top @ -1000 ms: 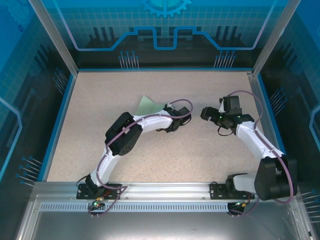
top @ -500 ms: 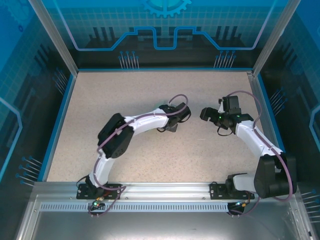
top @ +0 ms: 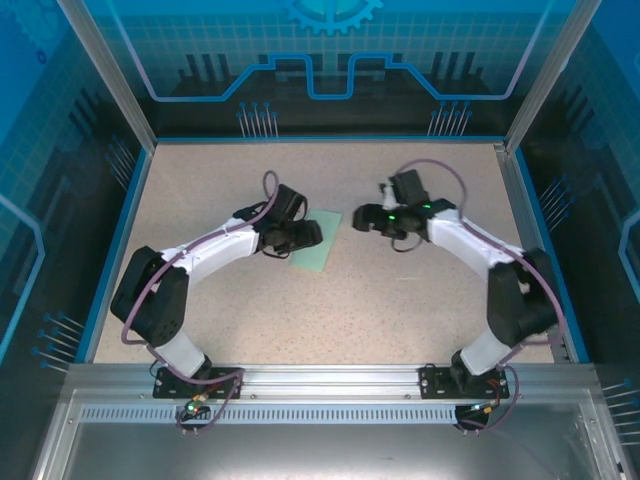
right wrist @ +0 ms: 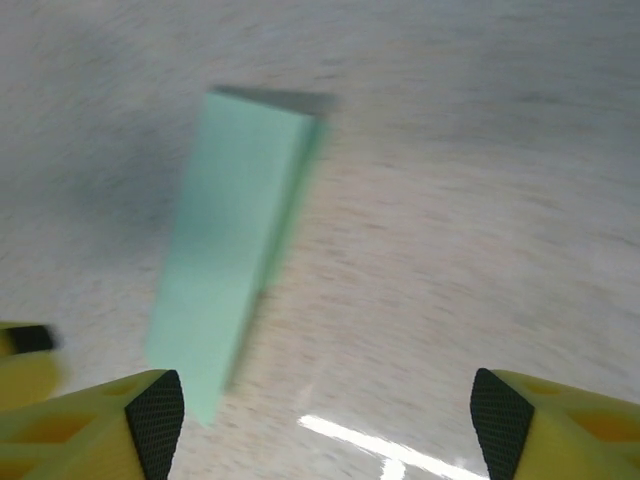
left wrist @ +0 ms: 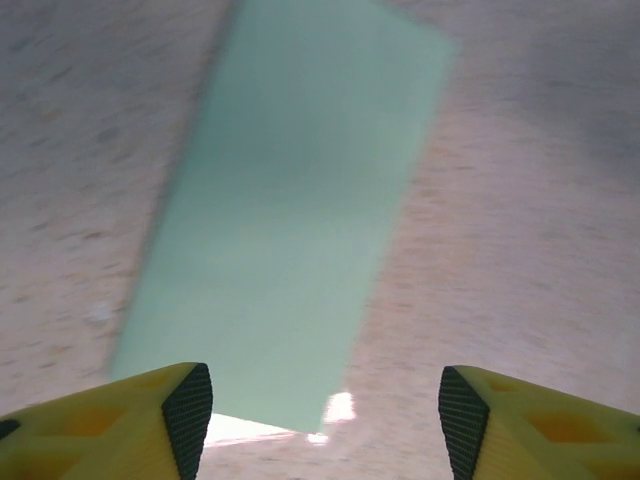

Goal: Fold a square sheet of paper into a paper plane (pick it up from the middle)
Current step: Turn over the paper at the center of the table, then move the paper to the center of the table.

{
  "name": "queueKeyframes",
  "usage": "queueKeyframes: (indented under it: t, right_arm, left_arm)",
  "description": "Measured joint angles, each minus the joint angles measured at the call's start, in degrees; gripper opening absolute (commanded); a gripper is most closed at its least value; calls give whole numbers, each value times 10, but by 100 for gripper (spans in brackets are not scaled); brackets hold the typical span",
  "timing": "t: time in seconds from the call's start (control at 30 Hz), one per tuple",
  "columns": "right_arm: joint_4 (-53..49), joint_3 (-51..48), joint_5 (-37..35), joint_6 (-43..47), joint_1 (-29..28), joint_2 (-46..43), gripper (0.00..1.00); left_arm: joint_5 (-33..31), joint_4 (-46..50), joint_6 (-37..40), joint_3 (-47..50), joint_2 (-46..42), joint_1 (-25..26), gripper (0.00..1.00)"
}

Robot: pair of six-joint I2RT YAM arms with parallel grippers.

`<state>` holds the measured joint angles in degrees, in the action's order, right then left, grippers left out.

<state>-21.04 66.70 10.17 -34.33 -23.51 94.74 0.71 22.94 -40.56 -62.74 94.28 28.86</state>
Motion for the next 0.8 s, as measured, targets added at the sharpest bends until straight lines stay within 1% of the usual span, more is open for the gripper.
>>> queueKeyframes:
  t: [0.1,0.2,0.3,0.4,0.6,0.73,0.8]
  right_arm:
    - [6,83,16,-14,-56,93,60]
    - [4,157,29,-24,-96,176,59]
    - [-13,224,35,-28,-115,245,59]
    - [-34,275,36,-28,-118,296,58]
    - [-77,306,36,-15,-118,341,58]
    - [-88,305,40,26,-117,342,59]
    - [-85,290,49,57,-115,333,59]
  left_arm:
    - [18,-19,-30,56,-4,-37,48]
    - [29,-28,-46,90,-16,-58,46]
    - [37,-37,-53,101,-26,-65,46]
    - [43,-47,-57,101,-32,-66,46]
    - [47,-55,-59,101,-33,-66,46]
    - [47,-55,-59,101,-33,-66,45]
    - [48,-55,-59,101,-33,-66,45]
